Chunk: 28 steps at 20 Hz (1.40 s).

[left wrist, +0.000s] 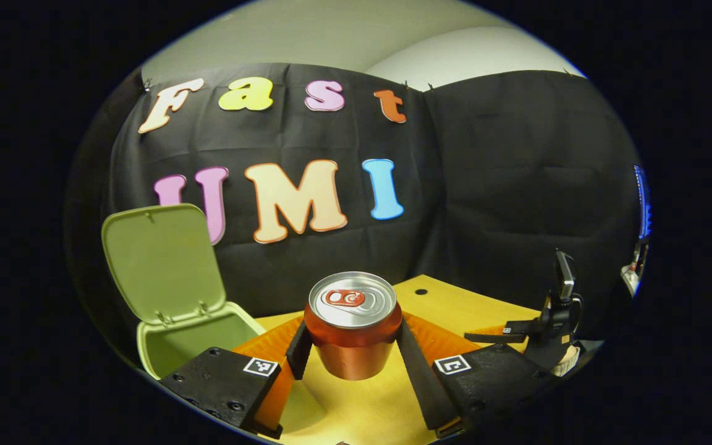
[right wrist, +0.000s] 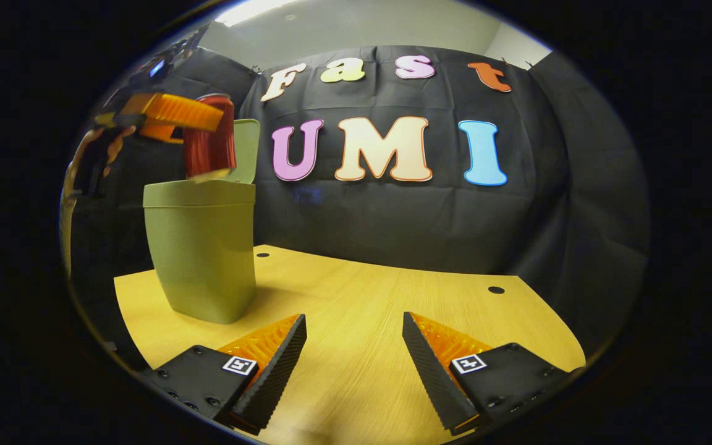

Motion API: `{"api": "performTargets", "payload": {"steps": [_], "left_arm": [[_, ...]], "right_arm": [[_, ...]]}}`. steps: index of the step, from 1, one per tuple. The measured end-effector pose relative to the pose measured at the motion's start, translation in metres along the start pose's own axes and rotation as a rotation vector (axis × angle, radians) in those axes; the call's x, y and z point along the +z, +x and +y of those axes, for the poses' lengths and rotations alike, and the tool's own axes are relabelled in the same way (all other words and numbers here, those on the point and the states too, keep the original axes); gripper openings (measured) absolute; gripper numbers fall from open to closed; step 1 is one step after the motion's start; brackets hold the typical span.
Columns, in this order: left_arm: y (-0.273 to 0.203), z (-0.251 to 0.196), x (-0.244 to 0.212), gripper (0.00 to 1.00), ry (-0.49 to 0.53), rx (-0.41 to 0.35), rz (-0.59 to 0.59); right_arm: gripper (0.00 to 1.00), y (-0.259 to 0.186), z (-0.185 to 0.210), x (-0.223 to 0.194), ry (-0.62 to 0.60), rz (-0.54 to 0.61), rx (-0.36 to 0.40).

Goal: Press the lid of the desktop garbage bin to open it, pick up the crumpled paper on the desktop and throw it into the bin, then pick up the pop can on the desktop and drop it into the bin, and finally close the garbage bin lid.

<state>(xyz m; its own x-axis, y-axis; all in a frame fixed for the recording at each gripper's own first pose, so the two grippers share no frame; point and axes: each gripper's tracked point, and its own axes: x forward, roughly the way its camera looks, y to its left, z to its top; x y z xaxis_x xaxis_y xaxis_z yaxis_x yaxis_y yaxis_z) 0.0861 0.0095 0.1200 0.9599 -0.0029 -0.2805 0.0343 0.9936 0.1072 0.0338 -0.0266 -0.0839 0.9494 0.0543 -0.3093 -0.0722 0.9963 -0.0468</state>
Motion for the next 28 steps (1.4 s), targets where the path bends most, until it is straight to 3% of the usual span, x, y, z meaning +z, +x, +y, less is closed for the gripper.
{"api": "performTargets", "payload": {"steps": [4,10,19,24,26,28], "left_arm": [[-0.005,0.062,0.019,0.76,0.000,0.126,-0.025],[-0.005,0.142,0.004,0.76,-0.027,0.293,0.014],[0.003,0.184,-0.050,0.78,-0.103,0.364,0.138],[-0.006,0.192,-0.023,0.82,-0.048,0.422,0.096],[-0.007,0.193,-0.001,0.88,-0.057,0.434,0.060],[-0.006,0.195,0.019,0.86,-0.090,0.439,0.035]], "right_arm": [[0.98,-0.001,0.005,0.005,-0.003,-0.011,0.015],[0.98,-0.001,-0.001,0.004,0.013,-0.009,0.002],[0.98,-0.004,-0.006,0.006,0.021,-0.017,-0.010],[0.98,-0.005,-0.008,0.007,0.024,-0.019,-0.013],[0.98,-0.007,-0.008,0.010,0.024,-0.025,-0.013],[0.98,-0.008,-0.011,0.011,0.025,-0.027,-0.017]]}}
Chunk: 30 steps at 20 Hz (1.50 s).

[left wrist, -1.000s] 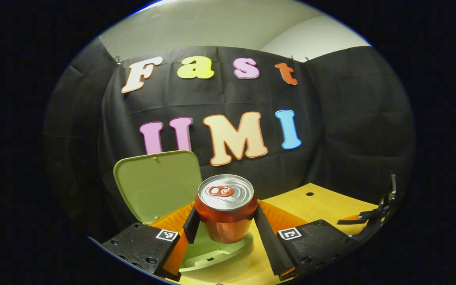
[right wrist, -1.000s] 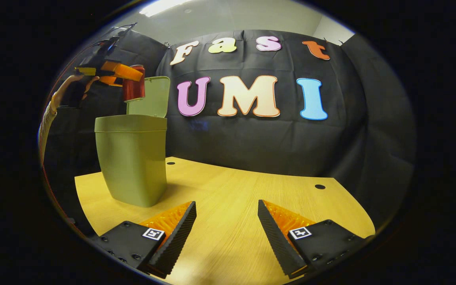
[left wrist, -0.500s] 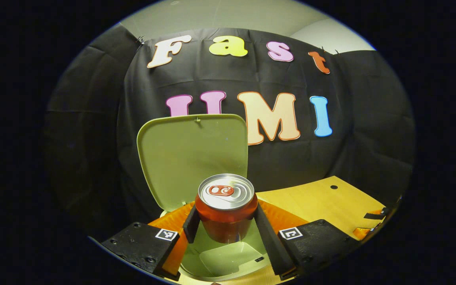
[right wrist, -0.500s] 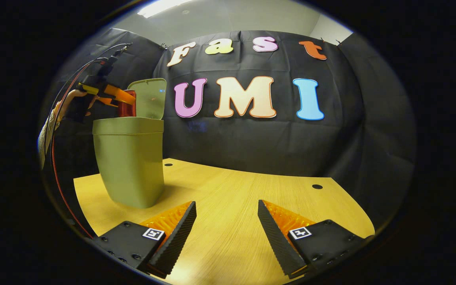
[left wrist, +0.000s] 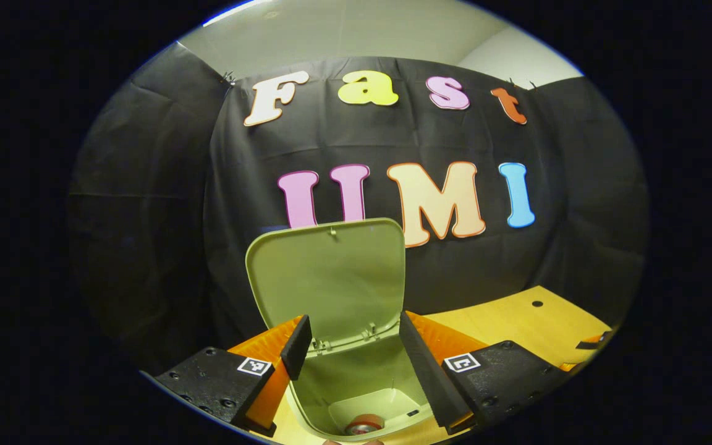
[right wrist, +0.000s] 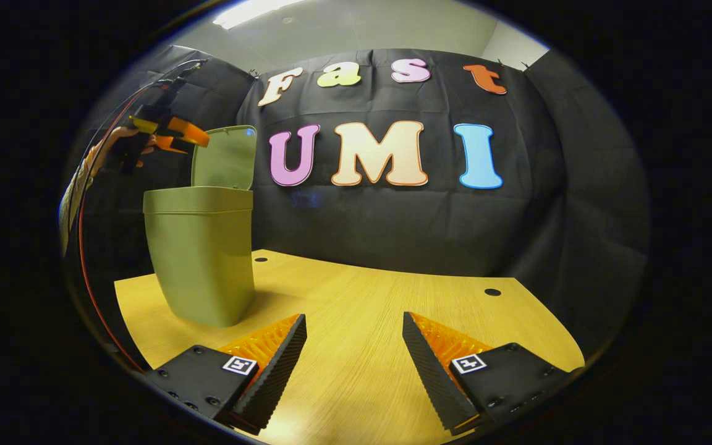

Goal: Press the lid of the desktop garbage bin to open it, pick up the crumpled paper on the desktop and throw it into the bin, then pick up the pop can on the desktop and drop it into the bin, and finally close the garbage bin lid.

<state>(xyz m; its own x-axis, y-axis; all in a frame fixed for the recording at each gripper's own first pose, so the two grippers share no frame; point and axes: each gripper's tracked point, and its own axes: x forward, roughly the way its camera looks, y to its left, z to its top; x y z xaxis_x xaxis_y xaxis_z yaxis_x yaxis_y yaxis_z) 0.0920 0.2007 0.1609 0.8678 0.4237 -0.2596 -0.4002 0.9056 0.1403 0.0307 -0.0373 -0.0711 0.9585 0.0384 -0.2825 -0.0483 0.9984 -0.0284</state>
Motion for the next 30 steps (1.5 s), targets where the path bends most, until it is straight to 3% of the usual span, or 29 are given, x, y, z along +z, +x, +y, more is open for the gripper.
{"api": "performTargets", "payload": {"steps": [11,18,30], "left_arm": [[0.042,0.036,0.092,0.85,-0.003,0.165,-0.137],[0.094,0.055,0.074,0.87,-0.035,0.238,-0.065],[0.045,0.026,0.057,0.86,-0.064,0.130,-0.068]], "right_arm": [[0.98,-0.002,-0.013,0.001,0.050,-0.010,-0.018],[0.98,0.001,-0.019,-0.005,0.047,0.005,-0.038],[0.98,0.005,0.005,-0.007,0.014,0.017,0.004]]}}
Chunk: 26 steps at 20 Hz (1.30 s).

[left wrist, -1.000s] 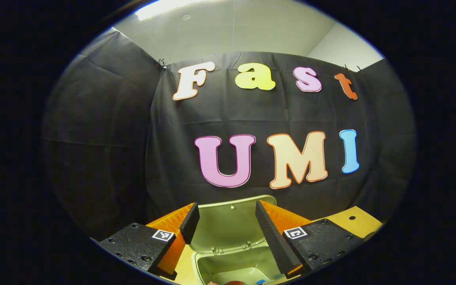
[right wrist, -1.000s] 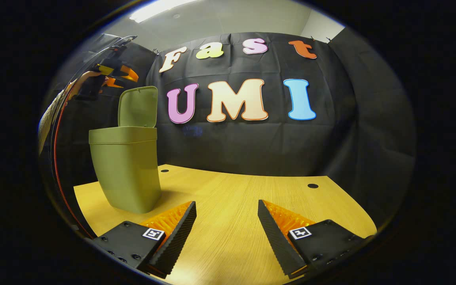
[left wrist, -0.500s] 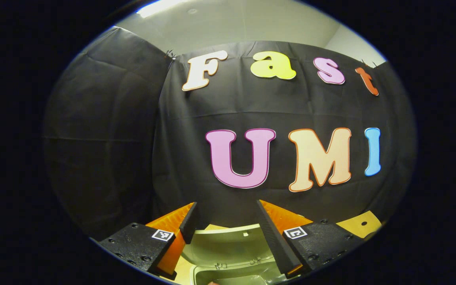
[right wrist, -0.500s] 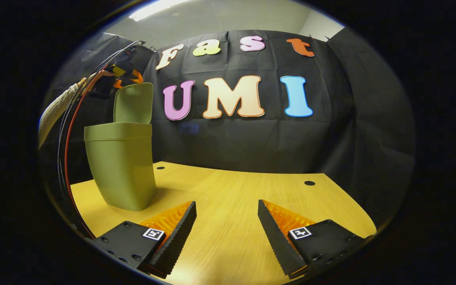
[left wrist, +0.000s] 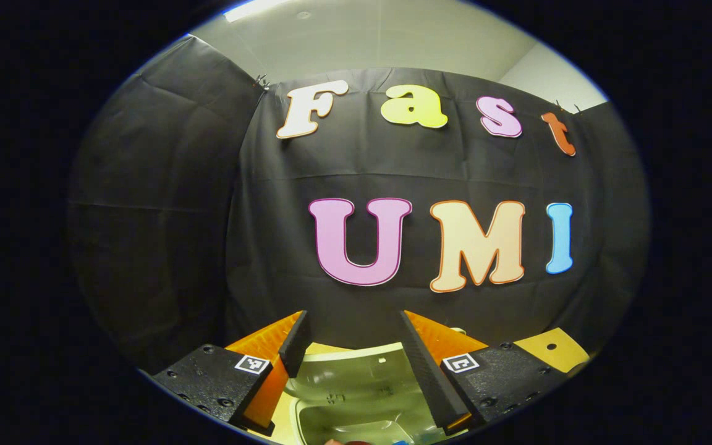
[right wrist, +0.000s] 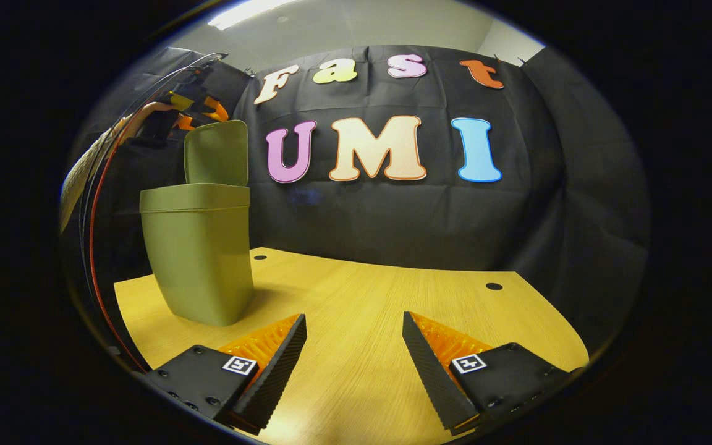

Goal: Press the lid of the desktop garbage bin to open it, pick up the crumpled paper on the desktop and throw it into the bin, then pick up the pop can on the desktop and drop it into the bin, and finally close the garbage bin lid.

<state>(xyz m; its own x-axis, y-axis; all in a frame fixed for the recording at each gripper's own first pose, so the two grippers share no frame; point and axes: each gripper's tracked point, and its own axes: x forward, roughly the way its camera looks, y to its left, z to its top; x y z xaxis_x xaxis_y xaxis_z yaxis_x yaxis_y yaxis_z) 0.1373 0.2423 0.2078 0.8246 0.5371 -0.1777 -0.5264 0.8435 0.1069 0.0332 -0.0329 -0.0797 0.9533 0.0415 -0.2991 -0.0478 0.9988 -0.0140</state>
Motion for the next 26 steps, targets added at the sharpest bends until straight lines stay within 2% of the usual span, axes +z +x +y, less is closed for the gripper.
{"api": "performTargets", "payload": {"steps": [7,8,10,11,19,26], "left_arm": [[-0.049,-0.020,-0.025,0.86,-0.016,-0.093,0.005],[-0.055,-0.022,-0.031,0.89,-0.008,-0.105,0.004],[-0.066,-0.028,-0.043,0.89,0.021,-0.132,0.001],[-0.069,-0.030,-0.051,0.86,0.033,-0.141,0.008],[-0.088,-0.060,-0.123,0.87,0.024,-0.216,0.069],[-0.091,-0.057,-0.160,0.88,0.020,-0.206,0.085]], "right_arm": [[0.98,-0.001,0.002,0.003,-0.003,-0.002,0.005],[0.98,-0.003,0.003,0.003,-0.001,-0.005,0.007],[0.98,-0.004,0.003,0.004,0.000,-0.011,0.006],[0.98,-0.005,0.002,0.005,0.001,-0.013,0.006],[0.98,-0.004,0.002,0.003,-0.004,-0.009,0.005],[0.98,-0.002,0.003,0.003,-0.001,-0.009,0.010]]}}
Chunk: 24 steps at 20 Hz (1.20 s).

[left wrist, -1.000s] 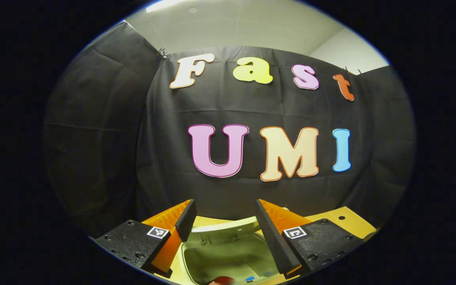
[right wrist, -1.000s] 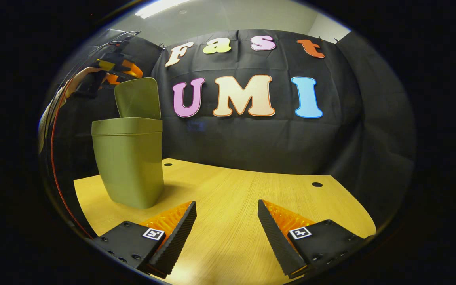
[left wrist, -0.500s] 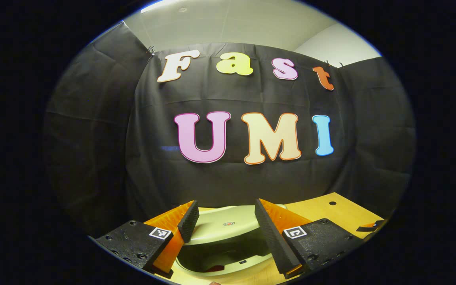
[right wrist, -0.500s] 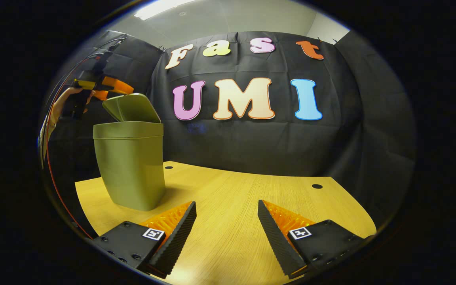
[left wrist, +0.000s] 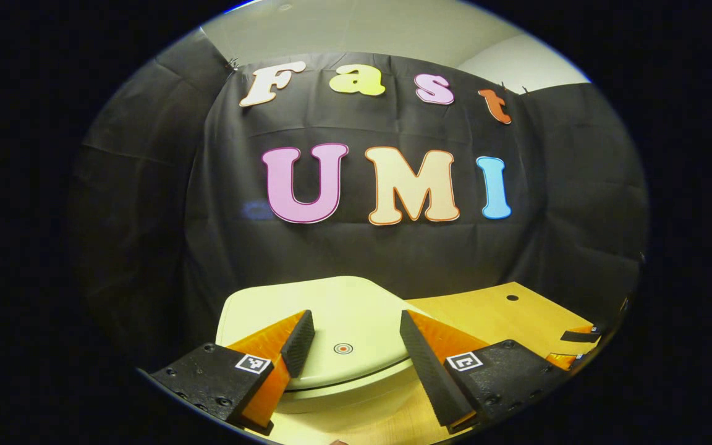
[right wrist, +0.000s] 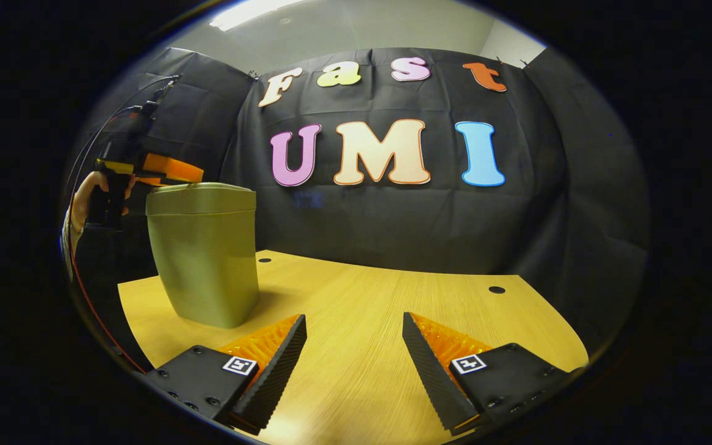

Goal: Press the lid of the desktop garbage bin to open it, pick up the crumpled paper on the desktop and throw it into the bin, then pick up the pop can on the desktop and drop it into the bin, and finally close the garbage bin lid.

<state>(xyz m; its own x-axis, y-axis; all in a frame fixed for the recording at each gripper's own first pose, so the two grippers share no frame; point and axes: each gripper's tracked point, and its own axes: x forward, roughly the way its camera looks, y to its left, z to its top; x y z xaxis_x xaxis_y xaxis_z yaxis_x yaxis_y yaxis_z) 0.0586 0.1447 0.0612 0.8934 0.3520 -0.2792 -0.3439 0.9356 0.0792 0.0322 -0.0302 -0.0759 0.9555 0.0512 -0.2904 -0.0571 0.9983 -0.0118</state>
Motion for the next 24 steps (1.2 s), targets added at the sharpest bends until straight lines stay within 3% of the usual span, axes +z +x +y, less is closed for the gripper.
{"api": "performTargets", "payload": {"steps": [4,5,6,7,8,9,12,18,24], "left_arm": [[-0.002,0.001,0.001,0.87,-0.004,0.029,-0.088],[0.000,0.001,0.003,0.92,0.014,0.043,-0.112],[0.000,0.003,0.001,0.87,0.027,0.052,-0.124],[-0.001,0.002,-0.002,0.92,0.008,0.060,-0.123],[-0.001,0.000,0.001,0.87,0.030,0.061,-0.143],[-0.003,0.000,-0.002,0.91,0.023,0.066,-0.148],[-0.006,-0.006,0.003,0.89,0.103,0.061,-0.209],[-0.003,-0.009,-0.003,0.91,0.000,-0.005,-0.080],[-0.001,-0.005,0.009,0.89,0.042,-0.009,-0.114]], "right_arm": [[0.98,0.001,0.003,-0.005,0.000,0.013,0.006],[0.98,0.002,0.004,-0.004,-0.004,0.014,0.008],[0.98,0.003,0.005,-0.005,-0.008,0.013,0.010],[0.98,0.003,0.006,-0.004,-0.011,0.012,0.012],[0.98,0.003,0.008,-0.004,-0.013,0.011,0.015],[0.98,0.003,0.009,-0.003,-0.013,0.009,0.017],[0.98,0.002,0.012,-0.002,-0.014,0.007,0.024],[0.98,-0.001,0.014,0.001,-0.016,-0.001,0.029],[0.98,-0.003,0.007,0.004,-0.012,-0.013,0.015]]}}
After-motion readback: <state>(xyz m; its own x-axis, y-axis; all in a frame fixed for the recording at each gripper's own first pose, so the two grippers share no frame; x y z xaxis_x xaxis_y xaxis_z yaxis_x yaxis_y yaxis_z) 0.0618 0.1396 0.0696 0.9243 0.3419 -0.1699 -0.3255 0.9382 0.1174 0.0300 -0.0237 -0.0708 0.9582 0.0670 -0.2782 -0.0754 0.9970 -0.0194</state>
